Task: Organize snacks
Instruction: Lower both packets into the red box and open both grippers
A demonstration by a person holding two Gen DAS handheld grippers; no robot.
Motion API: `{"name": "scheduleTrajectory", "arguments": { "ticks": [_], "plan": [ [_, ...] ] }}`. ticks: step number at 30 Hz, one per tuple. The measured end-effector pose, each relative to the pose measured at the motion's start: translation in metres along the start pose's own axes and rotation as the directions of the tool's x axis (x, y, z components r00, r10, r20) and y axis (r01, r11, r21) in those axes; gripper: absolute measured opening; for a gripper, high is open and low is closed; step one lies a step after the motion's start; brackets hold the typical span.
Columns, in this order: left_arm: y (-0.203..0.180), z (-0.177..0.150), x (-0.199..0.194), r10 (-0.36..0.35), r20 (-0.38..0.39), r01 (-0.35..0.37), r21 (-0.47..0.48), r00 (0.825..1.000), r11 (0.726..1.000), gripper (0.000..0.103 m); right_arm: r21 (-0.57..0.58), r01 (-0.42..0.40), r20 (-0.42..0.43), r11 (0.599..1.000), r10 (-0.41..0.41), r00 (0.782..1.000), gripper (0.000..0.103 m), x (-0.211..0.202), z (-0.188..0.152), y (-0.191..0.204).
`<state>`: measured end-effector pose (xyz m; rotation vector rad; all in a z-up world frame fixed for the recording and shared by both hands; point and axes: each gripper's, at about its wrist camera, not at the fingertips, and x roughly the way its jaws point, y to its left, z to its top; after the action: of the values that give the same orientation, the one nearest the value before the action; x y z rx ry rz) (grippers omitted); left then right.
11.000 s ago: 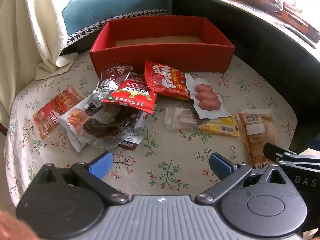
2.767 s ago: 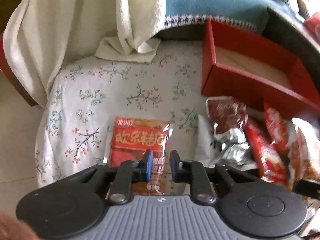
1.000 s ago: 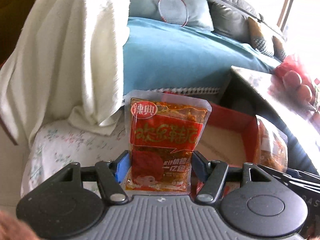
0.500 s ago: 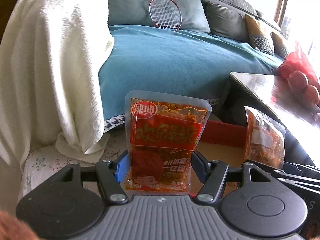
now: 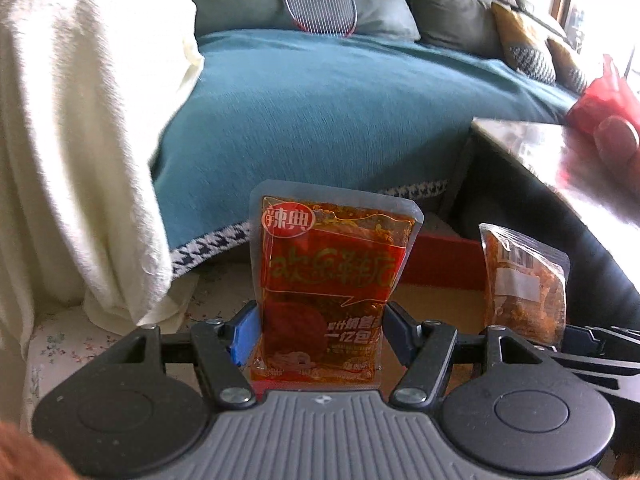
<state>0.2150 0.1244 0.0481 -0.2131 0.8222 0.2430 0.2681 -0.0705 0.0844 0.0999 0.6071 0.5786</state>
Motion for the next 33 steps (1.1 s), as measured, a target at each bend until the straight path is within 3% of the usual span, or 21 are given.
{"name": "scheduleTrajectory", "arguments": {
  "ticks": [9, 10, 11, 12, 19, 33],
  "plan": [
    [-0.006, -0.004, 0.030, 0.017, -0.066, -0.015, 0.024, 0.998, 1.000, 0.057, 0.001, 0.016, -0.081, 1.000, -0.016, 0.997, 0.058, 0.036, 0.002, -0.004],
    [-0.007, -0.005, 0.034, 0.018, -0.074, -0.016, 0.030, 0.997, 0.999, 0.053, -0.002, 0.014, -0.091, 1.000, -0.014, 0.996, 0.058, 0.039, 0.002, -0.003],
    [-0.009, -0.006, 0.037, 0.026, -0.082, -0.024, 0.036, 0.996, 0.999, 0.040, -0.008, 0.016, -0.100, 1.000, -0.016, 0.995, 0.058, 0.042, 0.001, -0.002],
    [-0.010, -0.007, 0.041, 0.024, -0.098, -0.020, 0.041, 0.995, 0.999, 0.038, -0.015, 0.019, -0.106, 1.000, -0.020, 0.994, 0.059, 0.045, 0.000, -0.001],
    [-0.008, -0.010, 0.055, 0.026, -0.145, -0.022, 0.029, 0.989, 0.999, 0.038, 0.011, 0.052, -0.156, 0.999, -0.050, 0.987, 0.069, 0.059, -0.004, -0.014],
    [0.008, 0.000, 0.029, -0.032, -0.139, 0.028, -0.031, 0.990, 0.999, 0.048, 0.057, 0.043, -0.101, 0.997, -0.037, 0.994, 0.070, 0.037, -0.001, -0.024]
  ]
}}
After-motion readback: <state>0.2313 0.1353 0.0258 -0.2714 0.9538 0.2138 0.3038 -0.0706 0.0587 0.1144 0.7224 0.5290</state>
